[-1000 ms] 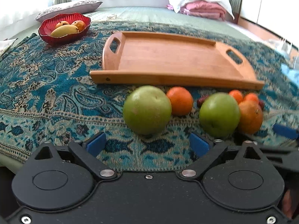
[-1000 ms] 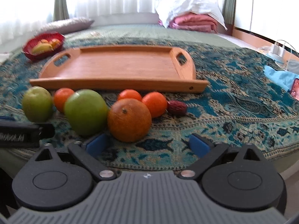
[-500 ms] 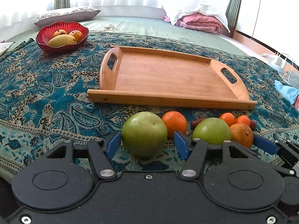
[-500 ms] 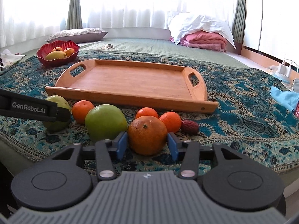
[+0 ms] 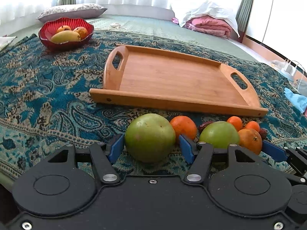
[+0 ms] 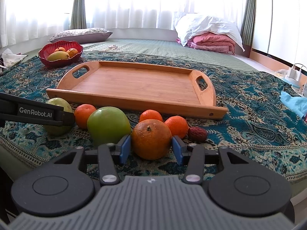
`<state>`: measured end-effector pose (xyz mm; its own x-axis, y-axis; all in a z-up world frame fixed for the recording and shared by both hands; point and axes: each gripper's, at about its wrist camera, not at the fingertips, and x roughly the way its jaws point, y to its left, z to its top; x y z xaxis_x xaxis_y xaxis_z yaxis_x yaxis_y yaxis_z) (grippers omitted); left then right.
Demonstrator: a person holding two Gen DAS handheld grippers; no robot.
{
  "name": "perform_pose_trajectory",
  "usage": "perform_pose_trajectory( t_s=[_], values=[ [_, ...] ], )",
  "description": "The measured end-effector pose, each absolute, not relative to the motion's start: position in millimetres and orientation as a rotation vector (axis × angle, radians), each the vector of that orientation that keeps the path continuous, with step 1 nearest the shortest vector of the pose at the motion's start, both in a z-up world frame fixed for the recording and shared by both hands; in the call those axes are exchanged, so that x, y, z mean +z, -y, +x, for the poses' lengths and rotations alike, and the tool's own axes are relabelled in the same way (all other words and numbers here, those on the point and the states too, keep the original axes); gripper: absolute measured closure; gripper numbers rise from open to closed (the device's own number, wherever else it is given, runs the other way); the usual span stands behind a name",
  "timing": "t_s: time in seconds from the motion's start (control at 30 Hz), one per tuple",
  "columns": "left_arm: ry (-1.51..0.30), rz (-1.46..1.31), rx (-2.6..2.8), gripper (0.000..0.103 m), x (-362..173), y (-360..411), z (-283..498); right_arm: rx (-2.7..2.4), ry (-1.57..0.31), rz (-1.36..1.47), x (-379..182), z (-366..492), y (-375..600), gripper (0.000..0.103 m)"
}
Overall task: Organize fruits
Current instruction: 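Grasp the large green apple with the left tool while the right tool grasps the large orange, then carry the green apple and large orange onto the wooden tray with both tools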
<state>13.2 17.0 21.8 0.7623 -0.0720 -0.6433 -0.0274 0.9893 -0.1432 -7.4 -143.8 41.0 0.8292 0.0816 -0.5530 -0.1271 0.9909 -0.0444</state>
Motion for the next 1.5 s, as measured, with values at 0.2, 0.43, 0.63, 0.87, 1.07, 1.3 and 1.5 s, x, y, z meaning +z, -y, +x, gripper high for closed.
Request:
perform_pose_trajectory(
  t_s=[0.2,0.43,0.63,0.87,1.07,1.3,1.5],
  values=[
    [-0.713,-0.181,-0.027,0.044,16.0,-20.3,16.0,0.117,-0.586,-0.08,40.0,-2.5,142.9,0.046],
    [-0.705,-0.19,-0.029,0.043,14.5,-21.7,17.1,0.118,-0.587,-0.073,37.2,0.6,142.2,0.042],
    [-0.687,-0.195,-0.035,0.046,14.6,-22.7,18.0,0.122,-0.606,-0.061,32.5,6.1,143.4,0.042],
    [-0.676,-0.193,-0.042,0.045,12.4,-23.2,16.3,0.116,-0.615,-0.064,24.3,12.8,141.5,0.043],
    [-0.654,-0.168,-0.044,0.042,7.0,-18.7,12.4,0.119,-0.58,-0.078,20.0,8.3,140.5,0.043],
    [-0.604,-0.144,-0.053,0.047,3.5,-17.3,5.9,0.083,-0.493,-0.077,10.0,-0.8,136.7,0.045],
    [-0.584,-0.11,-0.034,0.047,8.0,-14.0,-1.2,0.067,-0.468,-0.092,13.6,-8.5,132.5,0.051]
  ],
)
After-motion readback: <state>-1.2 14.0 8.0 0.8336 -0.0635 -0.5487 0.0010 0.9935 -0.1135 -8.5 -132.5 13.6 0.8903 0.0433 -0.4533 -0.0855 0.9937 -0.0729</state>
